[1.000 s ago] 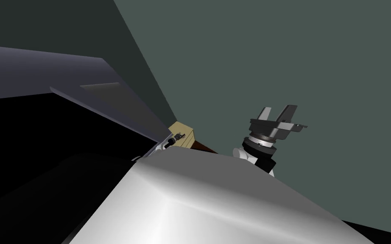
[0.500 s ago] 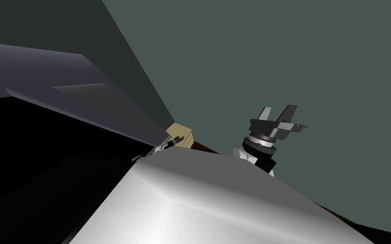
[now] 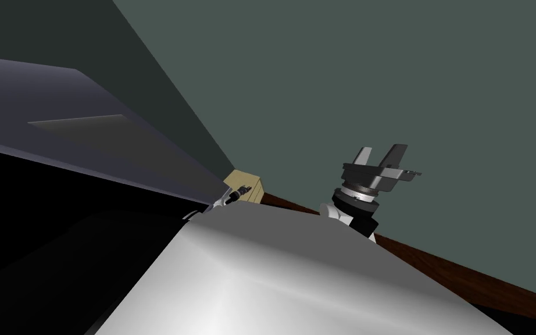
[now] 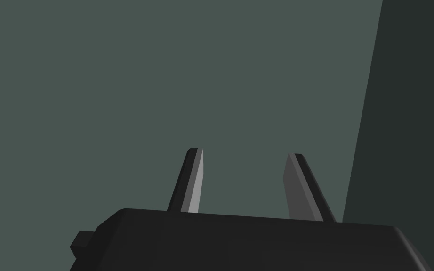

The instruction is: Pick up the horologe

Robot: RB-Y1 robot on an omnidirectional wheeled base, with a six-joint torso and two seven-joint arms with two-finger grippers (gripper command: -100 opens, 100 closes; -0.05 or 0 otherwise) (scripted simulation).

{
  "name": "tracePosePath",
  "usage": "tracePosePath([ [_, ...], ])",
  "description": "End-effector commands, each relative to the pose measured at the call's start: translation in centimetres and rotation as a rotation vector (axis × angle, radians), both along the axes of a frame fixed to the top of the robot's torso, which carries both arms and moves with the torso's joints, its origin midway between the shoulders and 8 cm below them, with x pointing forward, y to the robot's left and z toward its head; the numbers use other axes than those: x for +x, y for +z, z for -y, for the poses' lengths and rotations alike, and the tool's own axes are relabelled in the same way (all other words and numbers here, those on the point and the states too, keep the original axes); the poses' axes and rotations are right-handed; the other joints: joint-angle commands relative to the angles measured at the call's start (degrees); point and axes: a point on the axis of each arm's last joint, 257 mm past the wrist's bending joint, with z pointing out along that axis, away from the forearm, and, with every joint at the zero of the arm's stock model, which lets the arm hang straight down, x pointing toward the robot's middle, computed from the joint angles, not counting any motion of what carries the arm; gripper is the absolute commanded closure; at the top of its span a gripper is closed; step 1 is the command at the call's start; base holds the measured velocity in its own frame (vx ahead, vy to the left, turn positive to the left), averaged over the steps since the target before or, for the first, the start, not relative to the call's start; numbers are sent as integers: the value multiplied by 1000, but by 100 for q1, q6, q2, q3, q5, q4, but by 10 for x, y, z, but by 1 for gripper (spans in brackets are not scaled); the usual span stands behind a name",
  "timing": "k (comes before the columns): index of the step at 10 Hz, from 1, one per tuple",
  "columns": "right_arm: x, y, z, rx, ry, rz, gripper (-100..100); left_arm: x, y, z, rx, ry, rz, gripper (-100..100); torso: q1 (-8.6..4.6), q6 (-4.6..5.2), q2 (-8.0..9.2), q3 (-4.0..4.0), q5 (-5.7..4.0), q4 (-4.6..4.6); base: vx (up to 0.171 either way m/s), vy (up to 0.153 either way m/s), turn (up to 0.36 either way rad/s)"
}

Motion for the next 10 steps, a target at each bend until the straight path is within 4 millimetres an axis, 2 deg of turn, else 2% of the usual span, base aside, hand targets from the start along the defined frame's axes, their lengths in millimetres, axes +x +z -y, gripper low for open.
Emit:
tracePosePath([
  [1,0,0,0,0,0,0,0,4,-1,-14,2,49,-1,-100,0,0,0,0,0,0,-123,37,-301],
  [7,0,0,0,0,0,0,0,13,-5,-33,-2,134,-3,-100,-4,-4,-32,-18,-1,-7,-59,14,-133],
  [9,0,0,0,0,0,0,0,16,-8,-44,-8,190,-6,-100,-3,0,-19,-10,0,-4,-109,18,-346],
  [10,0,0,0,0,0,0,0,16,-6,-41,-6,173,-4,-100,-3,-1,-10,-5,0,-2,-55,8,-65],
])
